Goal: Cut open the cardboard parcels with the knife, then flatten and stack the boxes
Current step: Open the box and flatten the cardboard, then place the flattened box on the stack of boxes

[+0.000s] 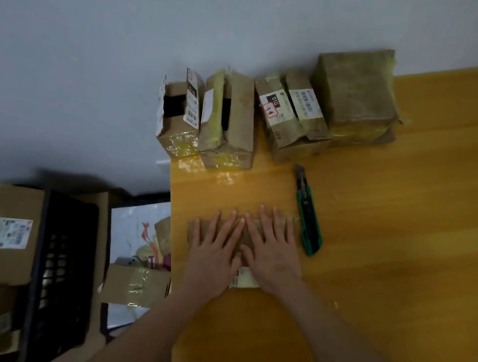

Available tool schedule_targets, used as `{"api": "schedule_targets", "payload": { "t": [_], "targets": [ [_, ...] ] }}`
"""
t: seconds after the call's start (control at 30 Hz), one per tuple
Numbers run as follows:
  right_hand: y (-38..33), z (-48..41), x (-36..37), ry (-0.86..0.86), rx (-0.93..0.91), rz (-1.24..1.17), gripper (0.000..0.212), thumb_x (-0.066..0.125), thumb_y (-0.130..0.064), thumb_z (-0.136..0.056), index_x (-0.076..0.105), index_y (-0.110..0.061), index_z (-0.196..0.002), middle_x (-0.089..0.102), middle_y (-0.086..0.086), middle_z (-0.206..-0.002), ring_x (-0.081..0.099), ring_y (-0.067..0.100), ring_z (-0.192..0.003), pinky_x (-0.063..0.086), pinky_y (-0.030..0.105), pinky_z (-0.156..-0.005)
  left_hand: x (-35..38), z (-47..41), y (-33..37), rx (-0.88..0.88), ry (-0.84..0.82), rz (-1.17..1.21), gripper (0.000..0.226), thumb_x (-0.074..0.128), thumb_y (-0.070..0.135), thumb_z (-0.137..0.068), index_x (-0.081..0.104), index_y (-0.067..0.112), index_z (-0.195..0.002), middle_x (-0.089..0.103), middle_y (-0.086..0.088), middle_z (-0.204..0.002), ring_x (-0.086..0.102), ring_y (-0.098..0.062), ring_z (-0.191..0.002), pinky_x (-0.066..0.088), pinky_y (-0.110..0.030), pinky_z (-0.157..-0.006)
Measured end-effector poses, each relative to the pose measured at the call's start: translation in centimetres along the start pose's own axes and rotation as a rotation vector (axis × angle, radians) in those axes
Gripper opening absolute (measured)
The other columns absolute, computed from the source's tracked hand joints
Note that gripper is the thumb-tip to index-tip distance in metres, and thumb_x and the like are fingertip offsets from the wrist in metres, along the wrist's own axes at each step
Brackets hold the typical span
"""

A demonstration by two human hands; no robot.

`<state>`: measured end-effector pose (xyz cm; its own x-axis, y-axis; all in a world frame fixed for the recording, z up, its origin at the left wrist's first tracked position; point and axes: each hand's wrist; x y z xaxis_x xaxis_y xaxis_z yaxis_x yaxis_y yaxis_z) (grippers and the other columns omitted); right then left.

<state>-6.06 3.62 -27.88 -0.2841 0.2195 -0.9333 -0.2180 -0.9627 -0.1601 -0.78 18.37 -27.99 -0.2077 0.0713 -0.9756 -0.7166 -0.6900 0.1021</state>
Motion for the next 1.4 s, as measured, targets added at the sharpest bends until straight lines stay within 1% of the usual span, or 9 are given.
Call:
{"api": "schedule_targets", "payload": {
  "t": [0.17, 0.27, 0.4, 0.57, 0.67, 0.83, 1.07, 1.23, 1.4],
  "targets": [
    [0.0, 0.1, 0.5, -0.004, 0.0, -0.001, 0.066, -0.008, -0.058, -0.089, -0.006, -0.027, -0.148, -0.011, 0.006, -0.157, -0.005, 0.032, -0.148, -0.006, 0.052, -0.114, 0.3, -0.2, 0.0, -0.026, -0.047, 0.001, 0.064, 0.032, 0.047, -0.093, 0.034, 0.017, -0.149, 0.033, -0.005, -0.155, 0.033, -0.034, -0.14, 0.013, -0.059, -0.111],
    [-0.1, -0.1, 0.2, -0.033, 0.038, -0.019, 0.063, 0.006, -0.055, -0.095, 0.011, -0.025, -0.149, 0.01, 0.009, -0.158, 0.016, 0.035, -0.146, 0.004, 0.052, -0.113, -0.2, -0.4, 0.0, -0.026, -0.081, 0.013, 0.065, 0.033, 0.049, -0.092, 0.029, 0.017, -0.149, 0.034, -0.006, -0.155, 0.033, -0.034, -0.14, 0.014, -0.059, -0.11],
    [0.0, 0.1, -0.1, -0.078, 0.003, -0.013, 0.071, -0.017, -0.058, -0.08, -0.018, -0.029, -0.144, -0.026, 0.003, -0.152, -0.017, 0.03, -0.146, -0.016, 0.05, -0.113, -0.4, -0.4, 0.0, -0.04, -0.15, 0.034, 0.067, 0.029, 0.052, -0.092, 0.026, 0.017, -0.15, 0.031, -0.007, -0.156, 0.034, -0.035, -0.14, 0.013, -0.059, -0.109],
    [0.7, 0.0, -2.4, -0.167, -0.038, -0.043, 0.067, 0.015, -0.055, -0.097, -0.011, -0.029, -0.152, -0.019, 0.006, -0.16, -0.018, 0.029, -0.146, -0.012, 0.047, -0.116, -2.2, -0.9, -1.4, -0.007, -0.237, 0.1, 0.077, 0.034, 0.058, -0.096, -0.013, 0.032, -0.151, -0.025, -0.011, -0.157, -0.009, -0.034, -0.148, -0.001, -0.054, -0.117],
    [1.4, 1.5, -4.8, -0.038, 0.01, -0.132, 0.075, 0.048, -0.037, -0.098, -0.001, -0.027, -0.154, -0.007, 0.003, -0.162, -0.007, 0.027, -0.148, 0.003, 0.044, -0.121, -3.9, 0.4, -2.2, -0.152, -0.07, 0.261, 0.093, 0.062, 0.037, -0.088, -0.004, 0.037, -0.154, -0.011, -0.009, -0.161, 0.011, -0.037, -0.146, 0.026, -0.051, -0.115],
    [2.2, 5.6, -5.9, 0.089, 0.362, -0.148, 0.067, 0.051, -0.052, -0.092, 0.027, -0.019, -0.146, 0.038, 0.004, -0.145, 0.035, 0.024, -0.132, 0.037, 0.037, -0.104, -5.6, 2.0, -1.8, -0.438, 0.017, 0.422, 0.084, 0.062, 0.02, -0.09, 0.007, 0.016, -0.154, 0.001, -0.011, -0.16, 0.046, -0.032, -0.128, 0.047, -0.036, -0.092],
    [1.0, 7.0, -5.2, -0.097, 0.62, -0.507, 0.083, 0.06, -0.06, -0.083, 0.032, -0.012, -0.144, 0.048, 0.009, -0.14, 0.043, 0.028, -0.129, 0.042, 0.04, -0.101, -5.7, 1.7, 0.3, -0.513, -0.088, 0.548, 0.074, 0.058, 0.032, -0.093, 0.015, 0.016, -0.152, 0.015, -0.016, -0.156, 0.038, -0.034, -0.134, 0.038, -0.043, -0.106],
    [1.8, 7.2, -7.4, -0.003, 0.649, -0.949, 0.057, 0.057, -0.038, -0.095, 0.046, -0.005, -0.14, 0.052, 0.01, -0.139, 0.05, 0.025, -0.126, 0.041, 0.035, -0.101, -7.5, 0.2, 2.2, -0.527, -0.033, 0.559, 0.062, 0.051, 0.03, -0.097, 0.023, 0.012, -0.15, 0.02, -0.017, -0.154, 0.032, -0.035, -0.137, 0.034, -0.045, -0.109],
    [6.8, 8.7, -10.8, 0.186, 0.701, -1.079, 0.035, 0.052, -0.028, -0.099, 0.062, 0.001, -0.117, 0.064, 0.017, -0.102, 0.061, 0.03, -0.098, 0.048, 0.044, -0.088, -9.8, -3.3, 4.8, -0.602, 0.011, 0.598, 0.062, 0.048, 0.032, -0.098, 0.021, 0.009, -0.149, 0.024, -0.02, -0.152, 0.033, -0.039, -0.136, 0.034, -0.049, -0.109]
  ]
}}
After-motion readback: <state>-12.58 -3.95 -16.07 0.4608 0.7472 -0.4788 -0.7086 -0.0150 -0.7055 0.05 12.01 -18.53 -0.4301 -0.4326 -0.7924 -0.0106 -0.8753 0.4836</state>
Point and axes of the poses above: each hand's wrist, its own z-axis away from the middle knuckle, its own x-axis out of the palm, y = z × x
